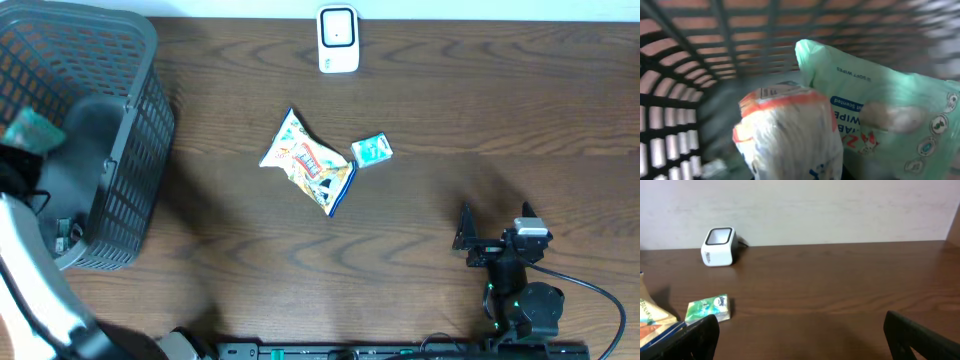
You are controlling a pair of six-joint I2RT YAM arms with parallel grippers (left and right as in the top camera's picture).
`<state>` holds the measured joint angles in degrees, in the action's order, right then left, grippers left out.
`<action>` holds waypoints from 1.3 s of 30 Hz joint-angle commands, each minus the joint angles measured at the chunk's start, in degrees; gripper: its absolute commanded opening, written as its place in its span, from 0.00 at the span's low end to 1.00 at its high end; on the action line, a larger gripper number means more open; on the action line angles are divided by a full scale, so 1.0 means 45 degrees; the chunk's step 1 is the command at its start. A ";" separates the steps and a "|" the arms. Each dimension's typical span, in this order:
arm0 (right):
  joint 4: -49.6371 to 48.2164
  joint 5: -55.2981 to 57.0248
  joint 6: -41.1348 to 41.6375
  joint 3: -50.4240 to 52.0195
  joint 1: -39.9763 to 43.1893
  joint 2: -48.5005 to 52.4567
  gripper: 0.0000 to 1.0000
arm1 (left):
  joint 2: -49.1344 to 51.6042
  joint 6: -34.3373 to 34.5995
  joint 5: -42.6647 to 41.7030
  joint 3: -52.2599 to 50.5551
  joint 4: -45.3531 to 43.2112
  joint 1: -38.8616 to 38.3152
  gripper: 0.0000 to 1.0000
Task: Scan the item barcode
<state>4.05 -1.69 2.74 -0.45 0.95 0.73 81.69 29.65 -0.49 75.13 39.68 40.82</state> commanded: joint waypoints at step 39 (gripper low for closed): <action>0.0053 0.0015 0.0039 0.0019 0.0053 -0.0015 0.99 | 0.2011 0.3803 -0.6261 0.0189 -0.3691 -1.1832 0.17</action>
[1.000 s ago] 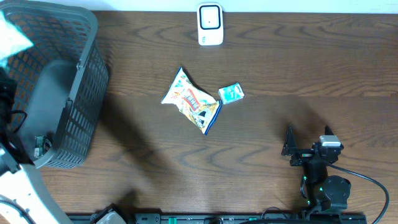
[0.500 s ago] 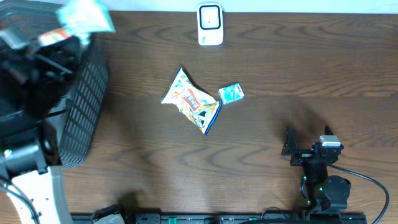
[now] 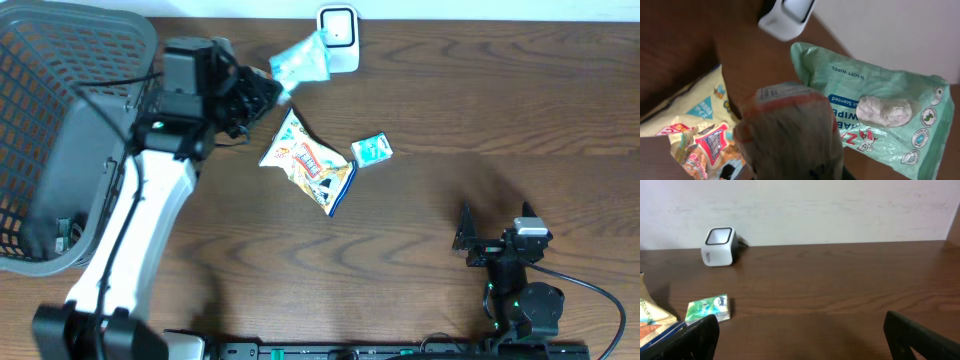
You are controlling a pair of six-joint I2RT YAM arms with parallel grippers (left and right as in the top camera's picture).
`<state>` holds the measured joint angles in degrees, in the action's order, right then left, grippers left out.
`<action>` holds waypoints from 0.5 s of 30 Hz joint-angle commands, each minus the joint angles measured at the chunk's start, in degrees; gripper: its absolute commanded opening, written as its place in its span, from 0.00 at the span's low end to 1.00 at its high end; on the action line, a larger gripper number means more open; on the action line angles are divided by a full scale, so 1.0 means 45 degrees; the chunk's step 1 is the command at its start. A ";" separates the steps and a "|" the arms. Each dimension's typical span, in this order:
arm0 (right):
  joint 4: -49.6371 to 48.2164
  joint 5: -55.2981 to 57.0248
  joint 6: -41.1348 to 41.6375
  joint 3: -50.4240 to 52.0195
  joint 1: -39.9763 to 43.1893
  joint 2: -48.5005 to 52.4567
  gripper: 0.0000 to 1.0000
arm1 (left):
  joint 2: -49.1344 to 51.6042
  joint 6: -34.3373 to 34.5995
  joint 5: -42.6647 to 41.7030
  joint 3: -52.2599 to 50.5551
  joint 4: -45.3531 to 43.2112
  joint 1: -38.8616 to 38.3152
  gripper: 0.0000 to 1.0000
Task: Scan the item barcode
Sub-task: 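Carry the tissue pack to the table pile and release it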
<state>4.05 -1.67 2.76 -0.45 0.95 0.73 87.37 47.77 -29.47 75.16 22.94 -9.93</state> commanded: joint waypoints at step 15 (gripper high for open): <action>0.0053 0.0005 0.0034 0.0019 0.0053 -0.0015 0.99 | 0.2191 -0.0918 0.0180 0.0185 0.0029 -0.1622 0.41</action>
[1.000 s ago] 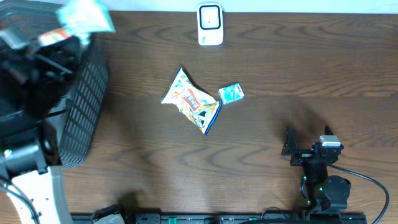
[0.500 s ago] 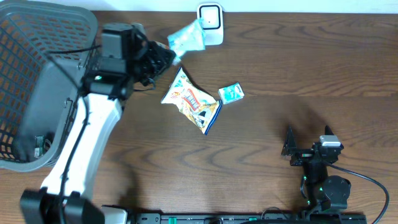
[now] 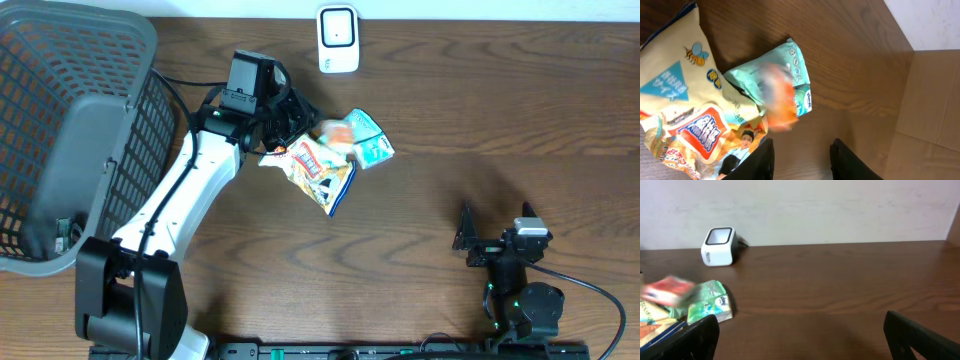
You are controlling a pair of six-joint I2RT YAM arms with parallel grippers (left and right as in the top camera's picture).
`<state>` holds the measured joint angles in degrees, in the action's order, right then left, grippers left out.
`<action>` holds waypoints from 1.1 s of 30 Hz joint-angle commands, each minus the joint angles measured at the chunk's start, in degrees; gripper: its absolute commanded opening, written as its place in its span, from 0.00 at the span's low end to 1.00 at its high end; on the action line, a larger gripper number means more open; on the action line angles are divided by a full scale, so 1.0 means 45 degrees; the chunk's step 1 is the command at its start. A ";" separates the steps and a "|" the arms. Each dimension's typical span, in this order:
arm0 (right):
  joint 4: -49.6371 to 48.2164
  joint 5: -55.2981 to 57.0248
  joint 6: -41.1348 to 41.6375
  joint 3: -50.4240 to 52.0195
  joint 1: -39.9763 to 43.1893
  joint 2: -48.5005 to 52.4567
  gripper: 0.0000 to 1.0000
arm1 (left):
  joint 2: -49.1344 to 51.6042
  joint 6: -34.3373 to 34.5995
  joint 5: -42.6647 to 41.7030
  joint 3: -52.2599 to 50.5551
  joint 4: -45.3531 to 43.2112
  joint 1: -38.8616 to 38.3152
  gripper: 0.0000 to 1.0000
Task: Scan the item barcode
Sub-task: 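Carry the tissue pack to the table pile and release it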
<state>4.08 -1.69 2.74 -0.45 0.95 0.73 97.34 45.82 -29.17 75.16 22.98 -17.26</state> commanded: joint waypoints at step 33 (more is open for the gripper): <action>0.0049 0.0010 0.0039 0.0019 0.0053 -0.0015 0.99 | -0.2322 -0.5129 -0.2715 0.1758 0.4328 0.0699 0.99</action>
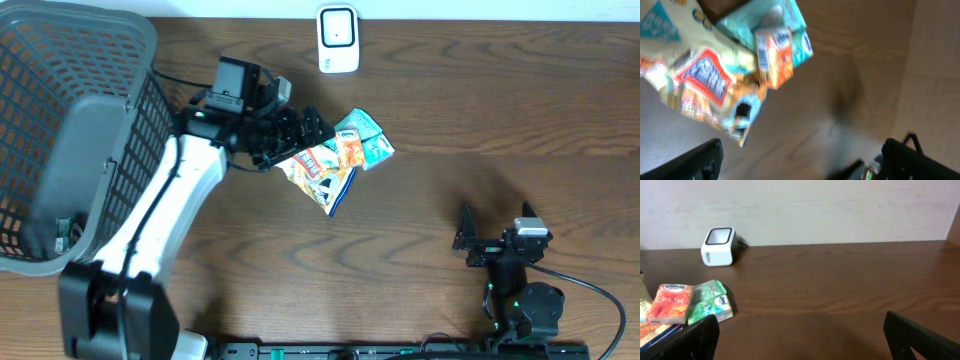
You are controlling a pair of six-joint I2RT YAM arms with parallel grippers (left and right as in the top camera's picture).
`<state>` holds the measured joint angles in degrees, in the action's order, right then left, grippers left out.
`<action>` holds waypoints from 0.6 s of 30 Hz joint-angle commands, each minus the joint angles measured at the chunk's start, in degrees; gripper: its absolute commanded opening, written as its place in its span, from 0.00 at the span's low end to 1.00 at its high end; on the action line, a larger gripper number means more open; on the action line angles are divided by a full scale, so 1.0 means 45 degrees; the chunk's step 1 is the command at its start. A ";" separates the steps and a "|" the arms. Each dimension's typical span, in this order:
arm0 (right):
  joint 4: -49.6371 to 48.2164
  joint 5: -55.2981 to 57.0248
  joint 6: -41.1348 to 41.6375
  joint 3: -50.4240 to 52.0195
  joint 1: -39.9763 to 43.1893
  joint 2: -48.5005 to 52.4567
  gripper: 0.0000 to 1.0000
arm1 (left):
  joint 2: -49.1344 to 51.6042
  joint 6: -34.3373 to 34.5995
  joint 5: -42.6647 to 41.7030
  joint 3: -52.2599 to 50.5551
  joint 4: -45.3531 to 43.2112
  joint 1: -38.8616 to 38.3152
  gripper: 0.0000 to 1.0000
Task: Scan the item barcode
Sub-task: 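Carry the tissue pack to the table pile and release it, then move the left gripper back into the grey basket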
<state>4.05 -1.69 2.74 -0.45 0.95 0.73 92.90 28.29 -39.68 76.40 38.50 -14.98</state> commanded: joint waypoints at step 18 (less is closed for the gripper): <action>0.0053 0.0015 0.0039 0.0019 0.0053 -0.0015 0.99 | -0.6363 -0.5673 1.1638 0.6887 0.1996 0.2443 1.00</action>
<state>4.08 -1.67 2.74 -0.45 0.95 0.73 64.95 8.08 -3.53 104.95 47.57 -6.52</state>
